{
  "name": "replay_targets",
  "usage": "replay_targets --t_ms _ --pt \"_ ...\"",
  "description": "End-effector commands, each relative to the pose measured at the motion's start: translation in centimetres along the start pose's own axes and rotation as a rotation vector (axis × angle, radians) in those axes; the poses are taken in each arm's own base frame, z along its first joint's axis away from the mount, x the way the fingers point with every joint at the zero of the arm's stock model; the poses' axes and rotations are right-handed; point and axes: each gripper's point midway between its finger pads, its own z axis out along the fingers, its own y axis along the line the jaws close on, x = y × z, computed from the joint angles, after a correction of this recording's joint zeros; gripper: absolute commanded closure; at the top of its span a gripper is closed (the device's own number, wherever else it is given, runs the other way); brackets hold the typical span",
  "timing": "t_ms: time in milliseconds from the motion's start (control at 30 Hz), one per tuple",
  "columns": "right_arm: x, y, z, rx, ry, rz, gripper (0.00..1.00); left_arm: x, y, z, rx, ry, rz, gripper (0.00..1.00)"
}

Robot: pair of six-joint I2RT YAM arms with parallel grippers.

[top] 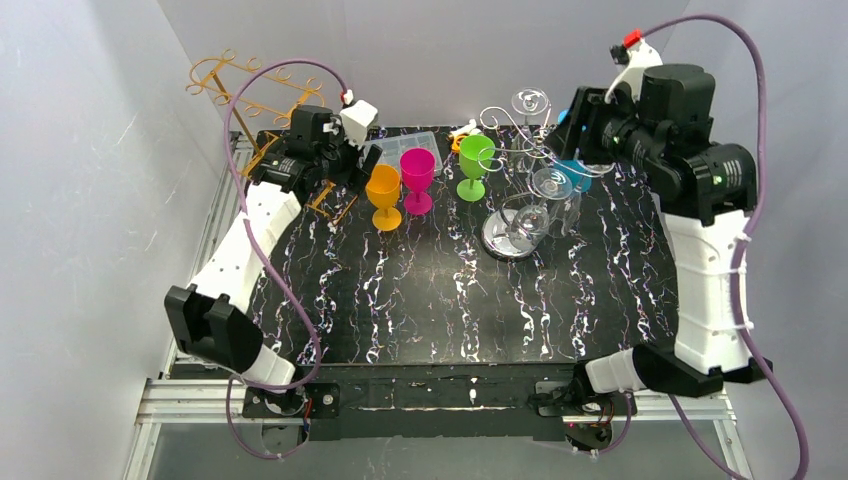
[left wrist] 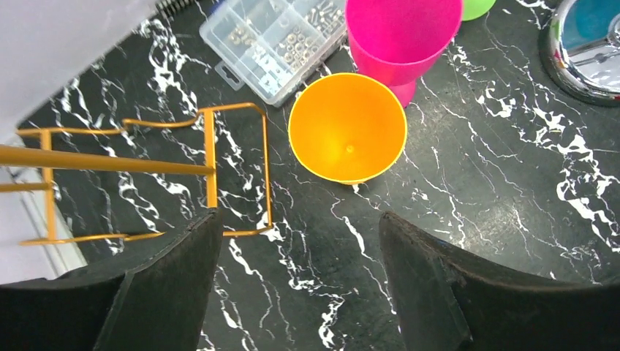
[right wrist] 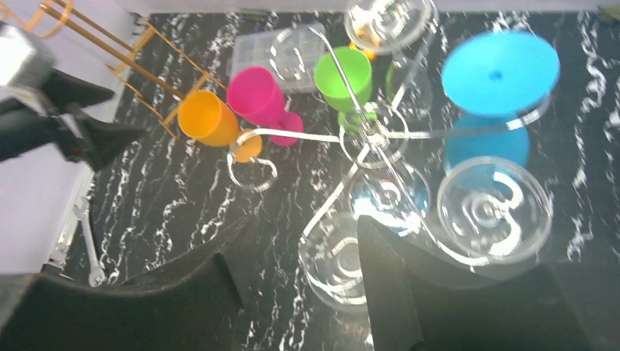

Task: Place the wine glass upside down on the wine glass rack
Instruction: Pick up the wine glass at the center of the board.

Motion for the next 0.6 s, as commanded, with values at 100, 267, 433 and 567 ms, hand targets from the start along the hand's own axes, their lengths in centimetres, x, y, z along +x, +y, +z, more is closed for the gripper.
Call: replay_targets --t_ms 100,267,433,567 --pt "-4.2 5.4 0.8 -0.205 -0.093 0.002 0.33 1.6 -0.4 2.3 0.026 0.069 -0.189 0.23" --pt "-2.8 10.0 2.4 -0.258 -0.061 -0.046 0.28 2.1 -0.5 4.2 0.031 0.108 -0.23 0.24" --pt "-2.8 12.6 2.4 -0.295 -0.081 -0.07 0.27 3.4 -0.2 5.7 0.01 0.147 -0.261 0.24" --pt "-2.2 14.3 2.4 -0.373 -0.087 -0.06 0.27 4.0 -0.4 6.6 0.015 0.159 -0.289 0.26"
